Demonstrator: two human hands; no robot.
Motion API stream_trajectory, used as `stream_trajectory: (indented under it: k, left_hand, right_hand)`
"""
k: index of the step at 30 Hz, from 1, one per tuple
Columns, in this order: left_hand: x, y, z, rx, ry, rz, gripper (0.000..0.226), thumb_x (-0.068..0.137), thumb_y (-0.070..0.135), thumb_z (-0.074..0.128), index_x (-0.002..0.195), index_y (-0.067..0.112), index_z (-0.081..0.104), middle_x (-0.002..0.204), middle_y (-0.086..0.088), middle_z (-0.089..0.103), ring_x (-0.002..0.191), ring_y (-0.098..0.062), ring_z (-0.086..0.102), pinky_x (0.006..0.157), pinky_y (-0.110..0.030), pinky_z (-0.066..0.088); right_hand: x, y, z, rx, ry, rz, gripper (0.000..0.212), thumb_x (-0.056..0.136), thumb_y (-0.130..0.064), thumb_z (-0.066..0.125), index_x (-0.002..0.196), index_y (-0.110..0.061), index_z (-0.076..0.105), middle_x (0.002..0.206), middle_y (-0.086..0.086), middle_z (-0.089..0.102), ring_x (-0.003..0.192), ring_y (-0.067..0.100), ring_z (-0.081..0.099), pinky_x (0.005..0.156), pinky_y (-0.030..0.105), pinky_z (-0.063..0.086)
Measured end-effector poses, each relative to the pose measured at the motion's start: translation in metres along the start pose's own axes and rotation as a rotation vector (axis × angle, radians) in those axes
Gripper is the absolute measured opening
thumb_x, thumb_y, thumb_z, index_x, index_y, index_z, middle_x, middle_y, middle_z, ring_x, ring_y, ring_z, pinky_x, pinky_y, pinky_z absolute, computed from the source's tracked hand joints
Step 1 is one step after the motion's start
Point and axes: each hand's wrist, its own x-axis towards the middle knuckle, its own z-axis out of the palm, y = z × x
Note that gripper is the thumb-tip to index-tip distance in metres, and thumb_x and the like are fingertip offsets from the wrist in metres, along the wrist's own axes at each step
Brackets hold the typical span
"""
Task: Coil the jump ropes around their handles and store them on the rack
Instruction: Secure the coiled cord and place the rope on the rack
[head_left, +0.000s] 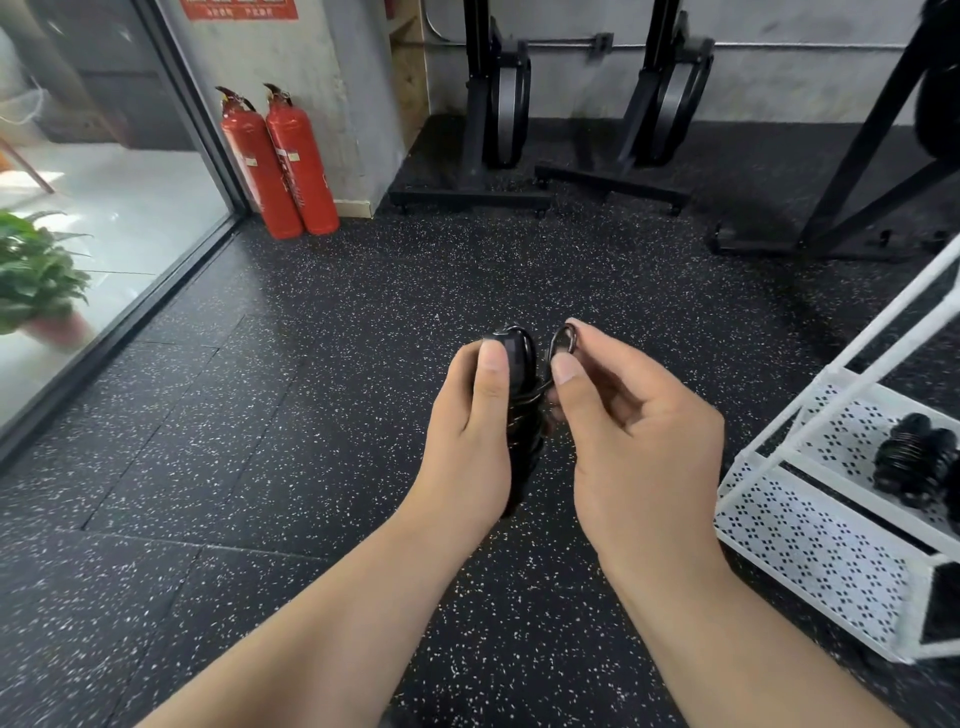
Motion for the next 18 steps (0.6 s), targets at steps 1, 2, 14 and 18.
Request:
stream_trajectory:
  k: [1,2,14,18]
  left_hand:
    - [0.0001,-0.0002,0.0002,0.016,-0.006,0.019,0.045,0.102,0.062,0.037,0.11,0.026,0.063,0.097,0.016,0.07,0.089,0.001,0.062,0.081,-0.017,0.049]
    - [0.0004,-0.0001,0.0005,0.032,-0.015,0.04,0.041,0.104,0.059,0.038,0.11,0.026,0.061,0.095,0.018,0.068,0.087,0.001,0.061,0.08,-0.018,0.048]
    - [0.007,-0.0044,-0.002,0.084,0.028,0.091,0.034,0.109,0.052,0.04,0.118,0.026,0.06,0.1,0.019,0.069,0.09,0.001,0.062,0.081,-0.021,0.048]
    - [0.0083,-0.0028,-0.0066,0.126,0.038,0.137,0.041,0.108,0.051,0.039,0.13,0.024,0.06,0.11,0.022,0.069,0.102,0.002,0.064,0.088,-0.016,0.047]
  right_hand:
    - [0.0012,-0.001,-0.0007,-0.008,-0.015,-0.009,0.027,0.099,-0.019,0.076,0.124,-0.03,0.078,0.112,-0.018,0.08,0.103,0.003,0.076,0.093,0.027,0.062]
    - [0.0024,-0.0015,-0.0016,-0.026,-0.033,-0.022,0.026,0.1,-0.018,0.075,0.123,-0.03,0.079,0.112,-0.018,0.079,0.104,0.002,0.076,0.094,0.025,0.061]
    - [0.0021,0.0,-0.0032,-0.301,-0.168,-0.22,0.028,0.109,-0.017,0.06,0.13,-0.025,0.076,0.113,-0.019,0.072,0.107,0.0,0.069,0.088,0.011,0.051]
    - [0.0052,-0.001,-0.0043,-0.295,-0.198,-0.175,0.028,0.107,-0.019,0.064,0.126,-0.035,0.077,0.105,-0.02,0.073,0.102,0.001,0.071,0.084,0.015,0.054]
